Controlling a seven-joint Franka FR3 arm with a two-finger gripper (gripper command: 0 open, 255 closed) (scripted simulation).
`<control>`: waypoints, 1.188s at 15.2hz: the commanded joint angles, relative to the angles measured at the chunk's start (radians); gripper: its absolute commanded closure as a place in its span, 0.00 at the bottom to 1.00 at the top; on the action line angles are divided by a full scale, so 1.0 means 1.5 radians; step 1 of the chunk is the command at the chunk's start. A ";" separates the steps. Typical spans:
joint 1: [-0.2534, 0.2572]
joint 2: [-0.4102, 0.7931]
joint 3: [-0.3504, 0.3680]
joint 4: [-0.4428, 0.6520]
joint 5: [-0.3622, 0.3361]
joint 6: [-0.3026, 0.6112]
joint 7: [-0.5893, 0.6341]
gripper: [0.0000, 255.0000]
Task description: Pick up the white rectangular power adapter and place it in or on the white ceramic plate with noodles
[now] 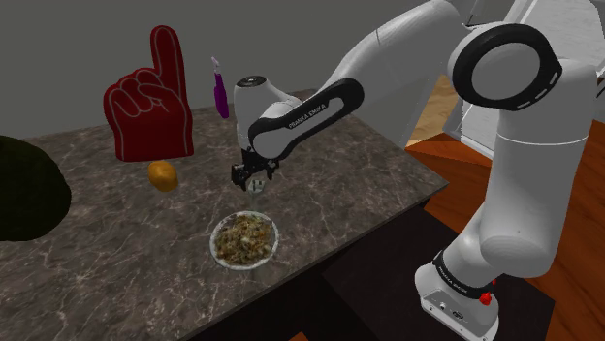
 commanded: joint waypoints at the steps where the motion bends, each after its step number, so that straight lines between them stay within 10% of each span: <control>1: 0.003 0.014 -0.003 0.000 -0.006 0.014 0.004 0.00; 10: 0.004 0.023 -0.005 -0.002 -0.010 0.024 0.007 0.00; 11: 0.004 0.023 -0.005 -0.002 -0.010 0.024 0.007 1.00; 18: 0.004 0.024 -0.006 -0.001 -0.010 0.024 0.007 1.00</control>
